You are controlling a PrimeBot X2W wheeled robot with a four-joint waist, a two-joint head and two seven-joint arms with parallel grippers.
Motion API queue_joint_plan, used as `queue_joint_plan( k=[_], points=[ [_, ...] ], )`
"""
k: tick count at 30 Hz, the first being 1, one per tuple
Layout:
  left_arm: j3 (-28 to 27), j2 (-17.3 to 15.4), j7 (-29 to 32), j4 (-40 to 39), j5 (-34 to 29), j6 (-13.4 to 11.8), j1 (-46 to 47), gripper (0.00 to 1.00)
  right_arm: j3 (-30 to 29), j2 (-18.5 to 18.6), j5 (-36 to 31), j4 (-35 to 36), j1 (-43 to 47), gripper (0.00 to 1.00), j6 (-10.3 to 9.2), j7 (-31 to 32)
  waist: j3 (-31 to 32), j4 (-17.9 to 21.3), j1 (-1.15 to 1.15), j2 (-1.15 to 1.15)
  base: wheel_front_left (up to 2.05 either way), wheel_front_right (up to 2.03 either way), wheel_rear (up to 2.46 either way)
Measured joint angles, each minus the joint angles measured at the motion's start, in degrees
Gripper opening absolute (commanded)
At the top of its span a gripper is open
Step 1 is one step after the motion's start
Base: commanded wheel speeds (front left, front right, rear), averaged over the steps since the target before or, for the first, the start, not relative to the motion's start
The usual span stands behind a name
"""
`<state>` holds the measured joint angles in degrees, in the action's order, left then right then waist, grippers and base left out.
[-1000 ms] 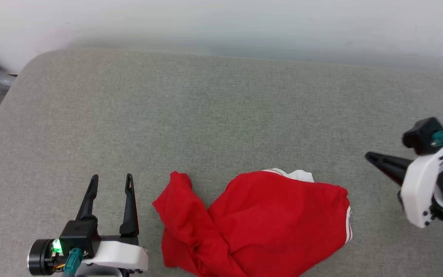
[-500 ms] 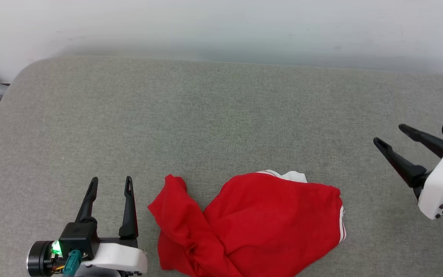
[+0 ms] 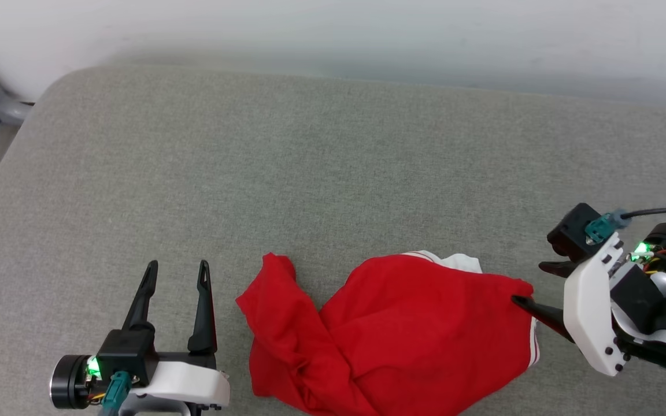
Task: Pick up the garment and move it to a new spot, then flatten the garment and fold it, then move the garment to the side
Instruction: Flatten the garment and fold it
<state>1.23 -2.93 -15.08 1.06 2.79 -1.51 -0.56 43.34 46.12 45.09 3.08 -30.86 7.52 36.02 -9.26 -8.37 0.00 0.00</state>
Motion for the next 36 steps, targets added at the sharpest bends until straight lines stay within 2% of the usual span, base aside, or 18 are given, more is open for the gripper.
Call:
queue_joint_plan(
  k=[8, 18, 19, 20, 23, 27, 31, 36],
  points=[
    [1.08, -0.01, 0.00, -0.07, 0.81, -0.53, 1.93, 1.00, 9.38, -1.58, -0.53, -8.55, -6.42, 1.00, 0.00, 2.35, -3.06, -1.59, 0.00, 0.00, 0.00, 0.00, 0.00],
    [1.82, 0.00, 0.00, 0.14, 1.11, -1.12, 2.89, 1.00, 20.89, -3.97, 1.93, -17.93, -10.23, 1.00, -0.15, -1.74, -4.84, -2.60, -0.01, 0.00, 0.00, 0.00, 0.00],
    [1.80, 0.00, 0.00, 0.19, 1.11, -1.24, 2.89, 1.00, 21.53, -4.05, 2.40, -18.30, -10.35, 0.75, -0.23, -2.52, -4.75, -2.55, -0.01, 0.00, 0.00, 0.00, 0.00],
    [1.74, 0.00, 0.00, 0.21, 1.11, -1.29, 2.89, 1.00, 22.32, -4.15, 2.63, -18.39, -10.72, 0.00, -0.43, -3.44, -4.61, -2.45, -0.01, 0.00, 0.00, 0.00, 0.00],
    [1.56, 0.00, 0.00, 0.37, 1.10, -1.35, 2.87, 1.00, 23.85, -4.53, 3.27, -18.90, -11.40, 0.00, -0.34, -7.56, -4.05, -2.14, -0.01, 0.00, 0.00, 0.00, 0.00],
    [1.13, 0.00, 0.00, 0.55, 0.92, -1.34, 2.53, 1.00, 23.10, -5.02, 3.76, -19.57, -11.60, 0.00, 0.00, -14.71, -2.76, -1.69, 0.00, 0.00, 0.00, 0.00, 0.00],
    [0.19, 0.00, 0.00, 0.56, 0.59, -1.24, 1.56, 1.00, 19.54, -4.17, 3.74, -18.31, -12.51, 0.00, 0.00, -20.72, -1.13, -0.95, 0.00, 0.00, 0.00, 0.00, 0.00],
    [-0.55, 0.01, 0.00, 0.34, 0.30, -1.00, 0.16, 1.00, 14.90, -2.24, 2.74, -15.05, -12.51, 0.00, 0.00, -24.07, 0.71, 0.75, 0.00, 0.00, 0.00, 0.00, 0.00]
  ],
)
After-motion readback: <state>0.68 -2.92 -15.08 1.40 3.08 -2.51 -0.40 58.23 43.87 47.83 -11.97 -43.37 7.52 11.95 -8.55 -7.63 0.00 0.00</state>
